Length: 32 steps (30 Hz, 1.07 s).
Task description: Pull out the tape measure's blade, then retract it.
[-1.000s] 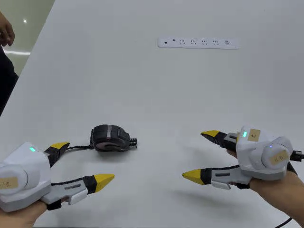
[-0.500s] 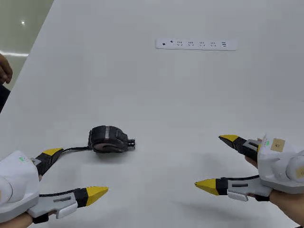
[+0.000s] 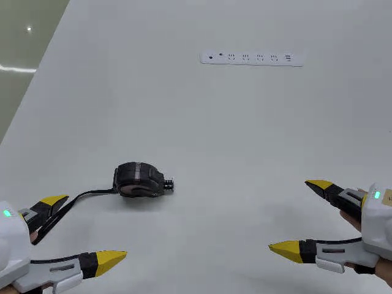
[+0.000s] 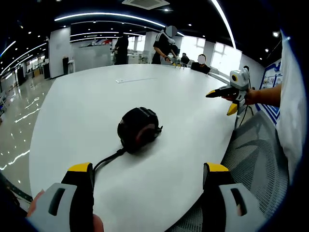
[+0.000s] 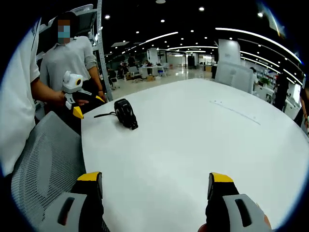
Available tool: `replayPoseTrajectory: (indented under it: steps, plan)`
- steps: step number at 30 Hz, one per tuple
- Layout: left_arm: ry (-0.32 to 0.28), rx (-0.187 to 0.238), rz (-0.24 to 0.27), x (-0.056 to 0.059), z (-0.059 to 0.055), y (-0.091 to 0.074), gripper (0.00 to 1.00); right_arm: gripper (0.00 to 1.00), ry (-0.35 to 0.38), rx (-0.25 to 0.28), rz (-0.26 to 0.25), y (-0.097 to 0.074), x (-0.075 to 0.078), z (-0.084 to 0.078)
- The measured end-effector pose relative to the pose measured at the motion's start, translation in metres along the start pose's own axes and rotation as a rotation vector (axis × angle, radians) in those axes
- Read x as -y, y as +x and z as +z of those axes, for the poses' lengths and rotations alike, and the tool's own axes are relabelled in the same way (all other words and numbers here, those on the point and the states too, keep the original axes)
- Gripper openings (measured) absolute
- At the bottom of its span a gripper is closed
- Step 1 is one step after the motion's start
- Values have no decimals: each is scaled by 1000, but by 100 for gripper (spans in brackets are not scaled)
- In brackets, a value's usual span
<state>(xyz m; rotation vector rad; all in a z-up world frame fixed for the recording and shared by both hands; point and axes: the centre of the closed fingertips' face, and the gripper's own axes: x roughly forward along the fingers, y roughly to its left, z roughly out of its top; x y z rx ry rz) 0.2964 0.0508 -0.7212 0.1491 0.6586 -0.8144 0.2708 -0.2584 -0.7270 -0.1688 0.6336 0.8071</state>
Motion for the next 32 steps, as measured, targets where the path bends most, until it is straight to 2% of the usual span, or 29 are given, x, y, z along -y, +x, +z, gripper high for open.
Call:
replayPoseTrajectory:
  steps: [5, 11, 15, 17, 19, 22, 26, 32]
  plan:
    - [14, 0, -2, -1, 2, -3, 92, 90, 45, 18, -11, -9, 0, -3]
    - [46, -6, -4, 1, 3, -4, 90, 90, 65, 16, -26, -15, 1, -9]
    - [23, 3, 4, -2, 4, -5, 87, 90, 72, 15, -32, -17, 2, -11]
    - [40, 8, 21, -4, 5, -6, 88, 90, 74, 16, -33, -17, 1, -11]
    - [37, 9, 16, -4, 6, -6, 86, 89, 76, 14, -32, -17, 0, -11]
    - [-6, 27, 14, -6, 9, -6, 89, 89, 75, 10, -32, -16, -2, -11]
    - [23, 15, 25, -8, 6, -6, 91, 89, 75, 8, -32, -17, -1, -12]
    - [10, 19, 19, -7, 6, -6, 90, 89, 77, 1, -31, -18, -2, -14]
